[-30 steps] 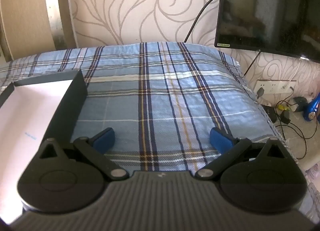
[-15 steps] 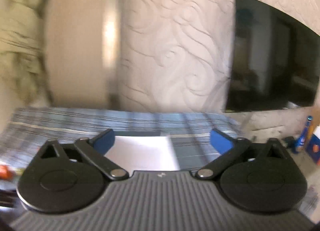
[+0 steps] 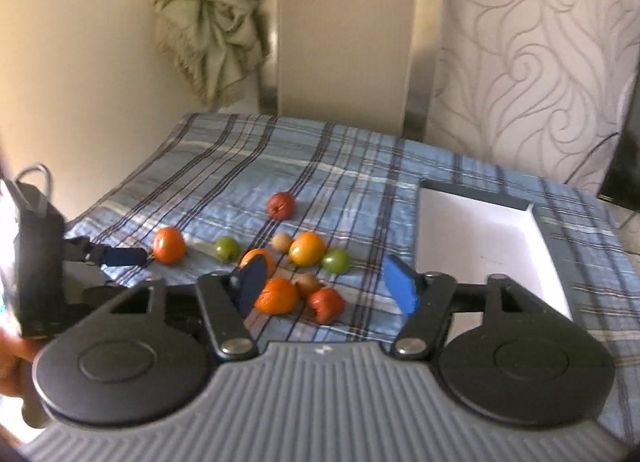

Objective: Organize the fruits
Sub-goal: 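Grasp the large orange with the left tool while the right tool grasps another orange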

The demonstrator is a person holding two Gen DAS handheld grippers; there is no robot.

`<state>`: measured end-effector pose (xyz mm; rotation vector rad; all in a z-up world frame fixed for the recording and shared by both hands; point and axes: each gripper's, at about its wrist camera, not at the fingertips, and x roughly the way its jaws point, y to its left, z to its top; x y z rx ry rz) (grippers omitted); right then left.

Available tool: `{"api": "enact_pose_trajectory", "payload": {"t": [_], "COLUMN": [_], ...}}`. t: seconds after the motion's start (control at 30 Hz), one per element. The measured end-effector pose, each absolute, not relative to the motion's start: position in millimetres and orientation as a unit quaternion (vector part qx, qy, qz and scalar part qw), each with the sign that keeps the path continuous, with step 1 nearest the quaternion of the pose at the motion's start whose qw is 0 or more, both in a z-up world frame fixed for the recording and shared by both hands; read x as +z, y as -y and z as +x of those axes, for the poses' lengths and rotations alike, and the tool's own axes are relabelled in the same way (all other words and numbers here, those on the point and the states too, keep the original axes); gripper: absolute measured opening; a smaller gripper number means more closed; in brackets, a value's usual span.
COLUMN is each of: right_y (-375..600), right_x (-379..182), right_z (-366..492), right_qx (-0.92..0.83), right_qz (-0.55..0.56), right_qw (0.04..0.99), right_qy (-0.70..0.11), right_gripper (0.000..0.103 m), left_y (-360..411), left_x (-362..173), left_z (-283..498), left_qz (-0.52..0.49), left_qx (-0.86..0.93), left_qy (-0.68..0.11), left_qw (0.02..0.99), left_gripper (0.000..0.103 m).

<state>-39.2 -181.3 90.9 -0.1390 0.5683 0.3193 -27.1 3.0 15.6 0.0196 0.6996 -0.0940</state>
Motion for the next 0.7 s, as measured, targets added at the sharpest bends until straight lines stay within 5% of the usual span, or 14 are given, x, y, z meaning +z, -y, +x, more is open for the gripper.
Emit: {"api": "enact_pose_trajectory", "payload": {"t": [0.1,0.2,0.7], "right_y": [171,160,131], "right_x": [74,63,29], "right_z": [-28,-23,1], "right_qx": [0.176,0.202,0.213], "right_qz": [-0.071,-0.076,-0.11], "right_qw": [0.931,0.921,0.906], "right_qy": [-0.312,-0.324,-0.348], "right_gripper": [0.042,0.042,0.042], "left_y": [-2,-2,-14], "left_x": [24,29,29], "left_z": [-37,-43,-33], "left_qz": [0.009,0.023,0.041], "left_qx": [-0.053,-0.051,-0.03], "left_qy": [-0.333,-0.334,-0.35], "left_qw": [0.941,0.941,0.936], "left_gripper": [0.095,0.087,0.088]}}
